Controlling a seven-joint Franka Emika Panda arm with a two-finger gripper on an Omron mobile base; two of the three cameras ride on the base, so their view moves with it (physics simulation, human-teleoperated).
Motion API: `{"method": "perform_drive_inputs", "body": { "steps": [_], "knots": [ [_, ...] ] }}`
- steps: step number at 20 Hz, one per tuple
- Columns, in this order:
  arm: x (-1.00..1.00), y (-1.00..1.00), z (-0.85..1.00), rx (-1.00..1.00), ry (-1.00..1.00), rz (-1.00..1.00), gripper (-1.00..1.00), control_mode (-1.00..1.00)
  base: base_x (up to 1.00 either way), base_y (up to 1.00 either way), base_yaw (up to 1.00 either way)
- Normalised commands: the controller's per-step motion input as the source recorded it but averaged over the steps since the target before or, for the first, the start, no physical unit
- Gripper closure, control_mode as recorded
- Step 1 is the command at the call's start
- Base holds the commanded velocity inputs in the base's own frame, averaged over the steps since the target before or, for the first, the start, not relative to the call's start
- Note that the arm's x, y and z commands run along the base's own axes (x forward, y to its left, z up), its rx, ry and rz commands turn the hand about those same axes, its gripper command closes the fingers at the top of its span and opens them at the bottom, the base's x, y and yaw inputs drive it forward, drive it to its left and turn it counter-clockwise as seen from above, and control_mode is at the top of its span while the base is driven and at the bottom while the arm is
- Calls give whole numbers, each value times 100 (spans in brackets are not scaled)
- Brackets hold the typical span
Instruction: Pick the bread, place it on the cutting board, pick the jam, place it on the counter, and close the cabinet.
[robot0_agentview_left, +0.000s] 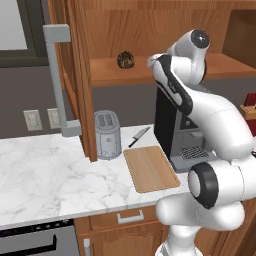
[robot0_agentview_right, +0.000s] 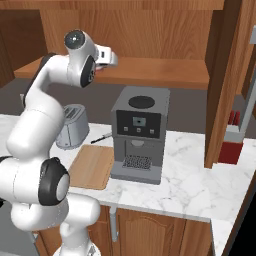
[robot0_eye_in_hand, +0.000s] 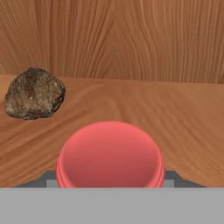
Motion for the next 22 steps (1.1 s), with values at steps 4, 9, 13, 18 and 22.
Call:
{"method": "perform_drive_inputs", "body": {
  "steps": [4,9,13,18,22],
  "knots": [
    [-56,-16,0,0,0,0,100,-100,0,0,0],
    [-54,-19,0,0,0,0,100,-100,0,0,0],
    [-59,-20,0,0,0,0,100,-100,0,0,0],
    [-58,-23,0,0,0,0,100,-100,0,0,0],
    [-64,-26,0,0,0,0,100,-100,0,0,0]
  ]
}}
